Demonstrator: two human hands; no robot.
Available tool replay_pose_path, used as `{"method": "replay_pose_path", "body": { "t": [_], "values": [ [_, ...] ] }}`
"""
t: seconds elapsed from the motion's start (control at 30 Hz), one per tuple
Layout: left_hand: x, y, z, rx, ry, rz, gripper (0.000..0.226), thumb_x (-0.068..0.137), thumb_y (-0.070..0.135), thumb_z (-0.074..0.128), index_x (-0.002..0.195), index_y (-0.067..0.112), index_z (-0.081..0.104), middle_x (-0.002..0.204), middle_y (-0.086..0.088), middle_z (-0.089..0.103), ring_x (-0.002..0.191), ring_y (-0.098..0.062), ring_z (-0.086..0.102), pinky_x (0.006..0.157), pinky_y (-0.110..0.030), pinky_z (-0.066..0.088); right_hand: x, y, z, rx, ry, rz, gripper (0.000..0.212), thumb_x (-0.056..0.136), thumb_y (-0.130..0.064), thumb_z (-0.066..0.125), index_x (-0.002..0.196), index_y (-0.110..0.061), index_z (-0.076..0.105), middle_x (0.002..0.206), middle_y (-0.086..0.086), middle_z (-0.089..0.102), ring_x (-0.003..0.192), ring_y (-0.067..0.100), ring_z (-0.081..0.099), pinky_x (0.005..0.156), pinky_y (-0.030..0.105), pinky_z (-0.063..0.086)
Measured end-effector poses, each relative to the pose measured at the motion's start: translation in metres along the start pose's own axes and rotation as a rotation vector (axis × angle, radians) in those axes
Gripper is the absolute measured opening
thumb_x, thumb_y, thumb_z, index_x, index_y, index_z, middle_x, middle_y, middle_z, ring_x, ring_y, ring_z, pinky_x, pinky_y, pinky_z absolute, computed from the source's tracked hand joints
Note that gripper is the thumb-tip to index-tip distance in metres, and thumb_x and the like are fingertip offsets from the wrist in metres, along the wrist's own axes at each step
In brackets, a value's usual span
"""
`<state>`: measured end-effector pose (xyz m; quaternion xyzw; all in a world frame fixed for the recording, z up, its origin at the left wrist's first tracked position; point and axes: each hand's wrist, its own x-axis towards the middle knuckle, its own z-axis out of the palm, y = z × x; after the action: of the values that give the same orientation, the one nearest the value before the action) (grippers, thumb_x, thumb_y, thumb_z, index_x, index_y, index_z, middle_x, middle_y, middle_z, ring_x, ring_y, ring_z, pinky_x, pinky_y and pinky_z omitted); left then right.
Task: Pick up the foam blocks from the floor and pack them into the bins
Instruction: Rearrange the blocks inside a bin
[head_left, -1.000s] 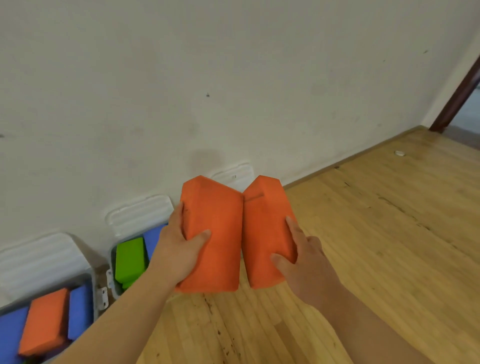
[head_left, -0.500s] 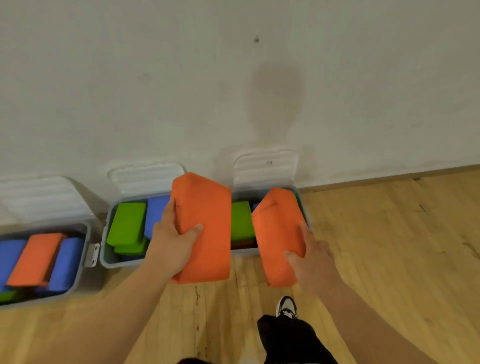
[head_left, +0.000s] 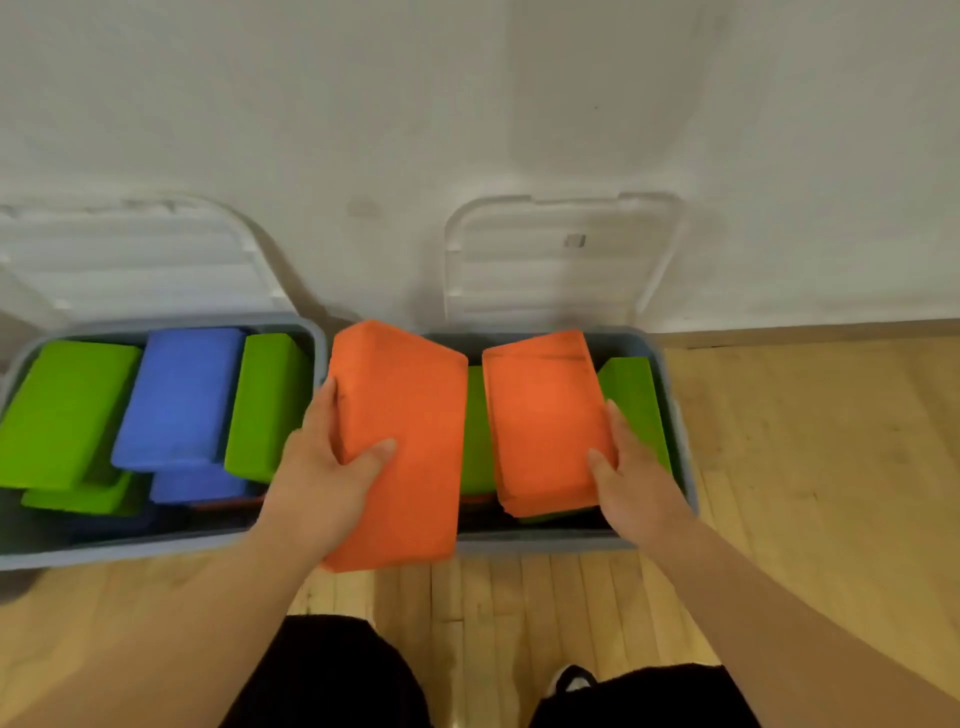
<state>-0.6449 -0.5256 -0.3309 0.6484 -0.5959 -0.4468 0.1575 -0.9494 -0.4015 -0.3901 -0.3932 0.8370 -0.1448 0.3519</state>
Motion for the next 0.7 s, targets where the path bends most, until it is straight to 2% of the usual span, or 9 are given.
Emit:
{"method": "replay_pose_path", "body": {
  "t": [0.07, 0.17, 0.27, 0.37, 0.43, 0.5, 0.57, 0.63, 0.7],
  "values": [
    [0.038, -0.028, 0.039, 0.009, 0.007, 0.025, 0.094, 0.086, 0.047, 0.077, 0.16, 0.043, 0.018, 0.148, 0.006, 0.049, 0.124, -0.019, 0.056, 0.106, -0.042, 0.045, 0.041, 0.025, 0.029, -0.257, 0.001, 0.019, 0.082, 0.101, -0.049, 0.049, 0.16, -0.045, -0.008, 0.16, 0.019, 0.029, 0.141, 0.041, 0.037, 0.115, 0.05, 0.037],
    [0.078, -0.055, 0.086, -0.012, -0.003, 0.059, 0.091, 0.09, 0.044, 0.073, 0.161, 0.039, 0.017, 0.152, 0.006, 0.046, 0.126, -0.019, 0.053, 0.1, -0.035, 0.041, 0.071, 0.045, 0.064, -0.363, 0.079, -0.157, 0.084, 0.095, -0.054, 0.059, 0.161, -0.044, 0.007, 0.164, 0.017, 0.02, 0.149, 0.038, 0.025, 0.12, 0.048, 0.028],
    [0.106, -0.075, 0.116, -0.018, -0.019, 0.09, 0.092, 0.089, 0.049, 0.073, 0.161, 0.042, 0.016, 0.151, 0.006, 0.048, 0.126, -0.021, 0.054, 0.106, -0.041, 0.043, 0.092, 0.056, 0.086, -0.467, 0.057, -0.281, 0.093, 0.087, -0.063, 0.063, 0.161, -0.043, 0.01, 0.166, 0.011, 0.016, 0.148, 0.037, 0.022, 0.122, 0.045, 0.023],
    [0.128, -0.082, 0.131, -0.086, -0.086, 0.059, 0.1, 0.075, 0.068, 0.072, 0.158, 0.049, 0.017, 0.148, 0.007, 0.051, 0.123, -0.023, 0.058, 0.107, -0.051, 0.047, 0.125, 0.059, 0.086, -0.475, 0.061, -0.282, 0.108, 0.076, -0.068, 0.069, 0.161, -0.043, 0.007, 0.163, 0.011, 0.02, 0.144, 0.04, 0.024, 0.121, 0.049, 0.025],
    [0.137, -0.081, 0.135, -0.053, -0.076, 0.016, 0.102, 0.071, 0.076, 0.064, 0.158, 0.048, 0.018, 0.15, 0.001, 0.046, 0.124, -0.027, 0.057, 0.108, -0.054, 0.046, 0.142, 0.058, 0.082, -0.449, 0.053, -0.263, 0.115, 0.067, -0.07, 0.066, 0.16, -0.043, 0.003, 0.16, 0.014, 0.024, 0.144, 0.041, 0.028, 0.12, 0.052, 0.026],
    [0.14, -0.08, 0.139, 0.114, -0.032, -0.02, 0.088, 0.088, 0.067, 0.057, 0.162, 0.039, 0.018, 0.153, -0.01, 0.033, 0.131, -0.035, 0.047, 0.116, -0.052, 0.038, 0.148, 0.059, 0.079, -0.434, 0.038, -0.257, 0.114, 0.066, -0.068, 0.06, 0.161, -0.041, 0.003, 0.16, 0.016, 0.026, 0.145, 0.041, 0.03, 0.121, 0.051, 0.026],
    [0.131, -0.078, 0.143, 0.415, 0.042, 0.009, 0.085, 0.097, 0.062, 0.05, 0.164, 0.031, 0.008, 0.154, -0.016, 0.024, 0.138, -0.041, 0.034, 0.118, -0.052, 0.03, 0.148, 0.055, 0.076, -0.404, 0.064, -0.247, 0.105, 0.078, -0.061, 0.064, 0.162, -0.038, 0.005, 0.159, 0.016, 0.027, 0.144, 0.041, 0.03, 0.121, 0.048, 0.025],
    [0.119, -0.075, 0.153, 0.671, 0.031, 0.137, 0.095, 0.092, 0.074, 0.046, 0.16, 0.037, -0.01, 0.157, -0.016, 0.019, 0.142, -0.043, 0.026, 0.117, -0.056, 0.024, 0.148, 0.049, 0.075, -0.404, 0.109, -0.269, 0.098, 0.087, -0.059, 0.065, 0.163, -0.035, 0.008, 0.16, 0.016, 0.027, 0.144, 0.041, 0.028, 0.121, 0.045, 0.022],
    [0.114, -0.078, 0.171, 0.838, -0.111, 0.254, 0.09, 0.09, 0.082, 0.035, 0.154, 0.051, -0.019, 0.165, -0.01, 0.002, 0.149, -0.045, 0.01, 0.12, -0.06, 0.013, 0.153, 0.047, 0.079, -0.419, 0.141, -0.299, 0.096, 0.088, -0.064, 0.062, 0.163, -0.035, 0.01, 0.16, 0.015, 0.026, 0.144, 0.04, 0.025, 0.121, 0.044, 0.018]
  ]
}}
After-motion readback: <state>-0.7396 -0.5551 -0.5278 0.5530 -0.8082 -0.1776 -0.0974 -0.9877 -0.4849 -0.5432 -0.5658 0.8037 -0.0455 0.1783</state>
